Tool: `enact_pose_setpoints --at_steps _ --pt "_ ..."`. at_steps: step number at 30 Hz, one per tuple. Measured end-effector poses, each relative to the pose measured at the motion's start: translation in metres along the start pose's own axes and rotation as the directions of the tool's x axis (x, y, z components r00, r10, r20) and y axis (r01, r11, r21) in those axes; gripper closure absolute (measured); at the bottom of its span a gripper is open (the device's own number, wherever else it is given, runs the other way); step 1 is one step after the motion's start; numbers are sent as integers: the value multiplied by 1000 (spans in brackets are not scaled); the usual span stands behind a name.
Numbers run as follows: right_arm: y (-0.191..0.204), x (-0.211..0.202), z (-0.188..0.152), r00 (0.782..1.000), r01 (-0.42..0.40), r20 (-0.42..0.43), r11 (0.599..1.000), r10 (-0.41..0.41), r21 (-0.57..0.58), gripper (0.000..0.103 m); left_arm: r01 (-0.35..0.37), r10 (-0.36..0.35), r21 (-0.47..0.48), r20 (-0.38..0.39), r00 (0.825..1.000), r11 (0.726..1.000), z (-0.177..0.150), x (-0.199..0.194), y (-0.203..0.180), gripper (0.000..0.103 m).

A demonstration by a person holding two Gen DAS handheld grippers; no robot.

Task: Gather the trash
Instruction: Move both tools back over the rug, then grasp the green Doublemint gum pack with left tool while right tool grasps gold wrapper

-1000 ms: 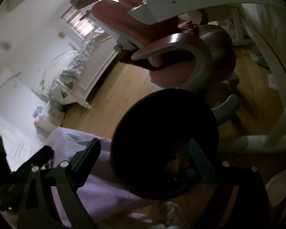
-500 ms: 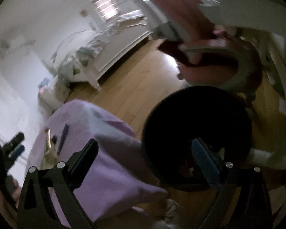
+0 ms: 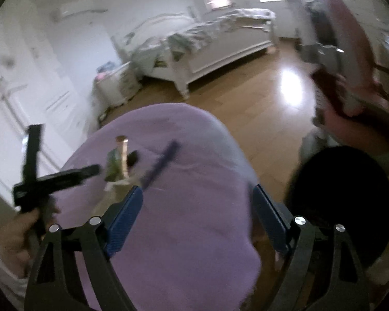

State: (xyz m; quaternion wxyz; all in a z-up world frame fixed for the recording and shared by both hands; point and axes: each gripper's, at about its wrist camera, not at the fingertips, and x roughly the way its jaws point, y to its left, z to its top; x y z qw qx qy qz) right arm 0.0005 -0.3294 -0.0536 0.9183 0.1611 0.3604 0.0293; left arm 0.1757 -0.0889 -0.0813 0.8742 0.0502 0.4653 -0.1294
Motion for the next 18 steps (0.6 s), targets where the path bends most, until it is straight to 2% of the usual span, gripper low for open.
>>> enact_pose_setpoints --at_steps 6,7,10,12,14,16,17,18 --pt "23 24 18 999 -46 -21 998 45 -33 19 9 -9 -29 -6 1000 1000 11 16 2 5" --pt "26 30 20 998 -54 -32 998 53 -34 26 12 -12 -31 -8 1000 999 11 17 2 5" --pt "32 47 25 995 -73 -65 997 71 -35 34 52 -53 -46 -7 999 998 19 20 -1 5" --pt "39 57 30 994 -86 -76 995 83 -44 35 23 -23 -25 3 1000 999 22 20 -4 6" --pt "46 67 35 992 -97 -87 994 92 -58 36 -11 11 -8 -10 1000 1000 21 27 -2 11" --pt "55 75 40 990 -102 -104 992 94 -79 36 29 -29 -25 -16 999 999 20 31 6 15" --pt "61 80 43 989 -106 -112 990 96 -93 37 21 -21 -18 -8 1000 1000 20 28 10 15" --pt "67 84 46 988 -109 -119 989 97 -102 37 15 -15 -20 -11 1000 1000 19 27 16 19"
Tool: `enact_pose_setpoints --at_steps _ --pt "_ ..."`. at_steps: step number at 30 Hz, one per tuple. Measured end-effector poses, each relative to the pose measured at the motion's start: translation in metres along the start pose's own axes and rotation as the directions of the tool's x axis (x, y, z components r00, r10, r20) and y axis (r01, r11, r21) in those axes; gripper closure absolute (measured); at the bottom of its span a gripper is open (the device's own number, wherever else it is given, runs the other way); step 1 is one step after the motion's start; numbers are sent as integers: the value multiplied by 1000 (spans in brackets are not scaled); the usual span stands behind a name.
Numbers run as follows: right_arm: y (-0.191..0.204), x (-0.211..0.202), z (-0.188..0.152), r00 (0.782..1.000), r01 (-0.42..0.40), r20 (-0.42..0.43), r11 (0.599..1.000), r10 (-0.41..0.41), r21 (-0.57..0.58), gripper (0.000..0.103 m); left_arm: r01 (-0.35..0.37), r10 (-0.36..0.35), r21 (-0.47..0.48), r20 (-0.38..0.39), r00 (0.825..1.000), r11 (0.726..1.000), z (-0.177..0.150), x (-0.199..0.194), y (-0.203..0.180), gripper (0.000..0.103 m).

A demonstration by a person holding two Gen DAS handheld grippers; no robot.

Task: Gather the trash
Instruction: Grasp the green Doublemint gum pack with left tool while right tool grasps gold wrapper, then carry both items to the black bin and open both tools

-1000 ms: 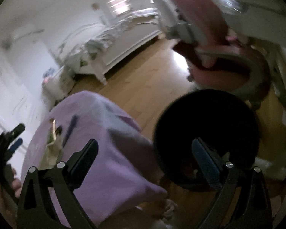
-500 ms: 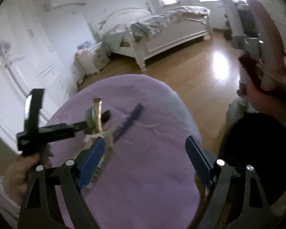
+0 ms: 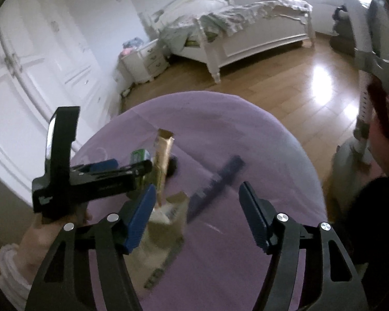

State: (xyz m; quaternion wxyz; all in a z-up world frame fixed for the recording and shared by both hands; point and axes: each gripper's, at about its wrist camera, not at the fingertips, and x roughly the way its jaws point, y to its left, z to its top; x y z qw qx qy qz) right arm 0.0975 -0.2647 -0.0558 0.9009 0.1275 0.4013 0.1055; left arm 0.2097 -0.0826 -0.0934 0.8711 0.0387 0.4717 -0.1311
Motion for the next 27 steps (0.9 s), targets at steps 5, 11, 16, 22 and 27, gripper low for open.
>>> enact_pose_setpoints --at_steps 5,11,16,22,27 --pt "27 30 22 998 -12 -56 998 9 -57 37 -3 2 32 11 1000 999 -2 -6 21 47" --pt "46 88 34 977 45 -205 995 -63 -92 45 17 -18 34 9 1000 999 -12 -12 35 66" --pt "54 93 35 977 51 -202 991 -75 -121 81 84 -84 -8 11 996 996 -18 -18 46 72" --pt "46 45 25 997 -16 -78 998 11 -59 90 149 -147 -20 69 987 989 -32 -43 42 72" --pt "33 -18 12 987 -139 76 990 138 5 90 197 -198 25 141 970 980 -36 -81 8 72"
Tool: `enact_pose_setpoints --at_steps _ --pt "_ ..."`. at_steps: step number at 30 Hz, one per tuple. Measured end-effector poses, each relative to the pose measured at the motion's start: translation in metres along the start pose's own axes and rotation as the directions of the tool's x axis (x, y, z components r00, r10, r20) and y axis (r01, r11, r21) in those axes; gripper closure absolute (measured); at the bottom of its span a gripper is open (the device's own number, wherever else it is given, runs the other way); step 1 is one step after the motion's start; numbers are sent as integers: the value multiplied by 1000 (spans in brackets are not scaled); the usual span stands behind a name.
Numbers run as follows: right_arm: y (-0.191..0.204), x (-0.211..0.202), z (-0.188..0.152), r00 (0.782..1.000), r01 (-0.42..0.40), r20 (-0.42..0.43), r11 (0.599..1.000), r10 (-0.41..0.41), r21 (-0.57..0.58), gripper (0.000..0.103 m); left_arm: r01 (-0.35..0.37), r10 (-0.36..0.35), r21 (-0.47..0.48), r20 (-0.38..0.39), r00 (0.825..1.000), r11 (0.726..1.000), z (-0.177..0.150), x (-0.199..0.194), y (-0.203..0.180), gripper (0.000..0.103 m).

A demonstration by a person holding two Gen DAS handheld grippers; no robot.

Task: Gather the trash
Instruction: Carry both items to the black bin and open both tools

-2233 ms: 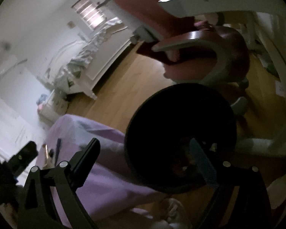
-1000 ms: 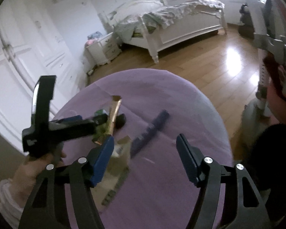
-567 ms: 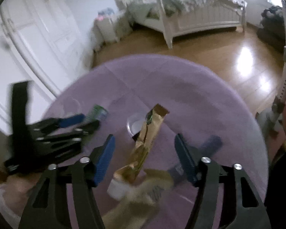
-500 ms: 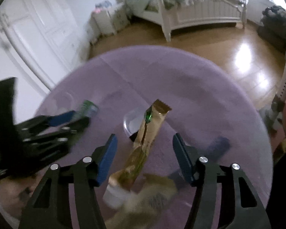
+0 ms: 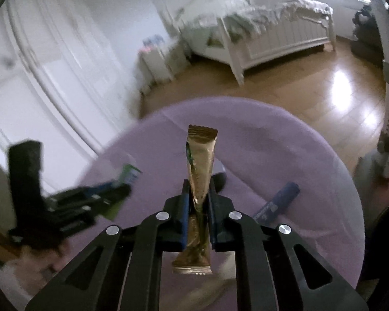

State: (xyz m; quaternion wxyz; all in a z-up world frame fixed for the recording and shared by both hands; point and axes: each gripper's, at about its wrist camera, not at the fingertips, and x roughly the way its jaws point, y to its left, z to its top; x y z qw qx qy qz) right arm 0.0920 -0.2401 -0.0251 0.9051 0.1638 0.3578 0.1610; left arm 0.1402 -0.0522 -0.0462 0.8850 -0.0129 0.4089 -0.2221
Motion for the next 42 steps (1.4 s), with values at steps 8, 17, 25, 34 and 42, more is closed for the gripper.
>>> enact_pose_setpoints --at_steps 8,17,25,34,42 --pt "-41 -129 -26 974 -16 225 995 -6 95 90 94 -108 127 112 988 988 7 -46 -102 72" --pt "-119 -222 -75 941 88 298 968 -158 233 90 176 -211 266 106 972 948 2 -43 -201 72" --pt "-177 -253 -112 922 137 298 928 -247 346 90 222 -256 336 62 965 915 -8 -25 -255 72" --pt "-212 -262 -130 910 154 294 895 -294 417 90 236 -266 389 24 964 890 -19 -3 -298 72" --pt "-241 -263 -150 907 180 260 862 -332 473 90 278 -291 400 -30 956 873 -29 29 -322 72"
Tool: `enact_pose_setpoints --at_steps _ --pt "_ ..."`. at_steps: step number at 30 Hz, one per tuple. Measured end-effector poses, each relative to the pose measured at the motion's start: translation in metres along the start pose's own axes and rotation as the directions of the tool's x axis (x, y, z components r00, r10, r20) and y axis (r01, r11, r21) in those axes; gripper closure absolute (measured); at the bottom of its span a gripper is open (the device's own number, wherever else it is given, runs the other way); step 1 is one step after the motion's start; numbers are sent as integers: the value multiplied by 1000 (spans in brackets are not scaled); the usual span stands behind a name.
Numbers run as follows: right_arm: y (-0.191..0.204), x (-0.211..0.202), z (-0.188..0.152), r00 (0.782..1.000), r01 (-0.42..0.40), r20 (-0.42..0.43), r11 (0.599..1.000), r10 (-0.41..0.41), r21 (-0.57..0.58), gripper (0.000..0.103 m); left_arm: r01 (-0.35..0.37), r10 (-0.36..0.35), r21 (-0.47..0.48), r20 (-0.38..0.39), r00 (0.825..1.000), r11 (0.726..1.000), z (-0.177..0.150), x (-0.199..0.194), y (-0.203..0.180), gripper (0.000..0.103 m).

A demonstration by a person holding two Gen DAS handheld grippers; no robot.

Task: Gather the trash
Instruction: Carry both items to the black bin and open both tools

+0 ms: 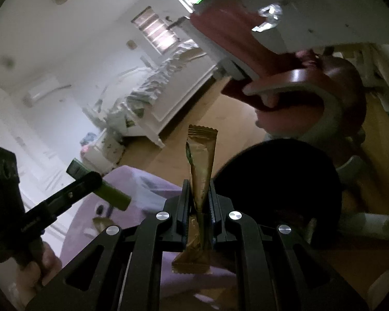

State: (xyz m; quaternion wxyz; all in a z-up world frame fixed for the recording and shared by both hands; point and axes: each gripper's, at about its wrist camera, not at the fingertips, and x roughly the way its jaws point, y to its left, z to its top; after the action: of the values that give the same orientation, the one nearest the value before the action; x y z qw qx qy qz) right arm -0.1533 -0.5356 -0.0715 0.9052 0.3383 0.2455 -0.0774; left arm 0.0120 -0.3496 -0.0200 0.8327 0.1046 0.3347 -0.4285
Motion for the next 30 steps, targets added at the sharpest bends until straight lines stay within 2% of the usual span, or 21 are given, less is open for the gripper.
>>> enact_pose_setpoints --at_steps 13,30 --pt "-45 27 -6 998 54 -31 995 -52 83 90 46 -45 15 -75 996 999 -8 59 -24 72" --pt "-62 56 -12 993 96 -74 989 -88 110 90 53 -52 1 -153 987 999 -22 99 -27 72"
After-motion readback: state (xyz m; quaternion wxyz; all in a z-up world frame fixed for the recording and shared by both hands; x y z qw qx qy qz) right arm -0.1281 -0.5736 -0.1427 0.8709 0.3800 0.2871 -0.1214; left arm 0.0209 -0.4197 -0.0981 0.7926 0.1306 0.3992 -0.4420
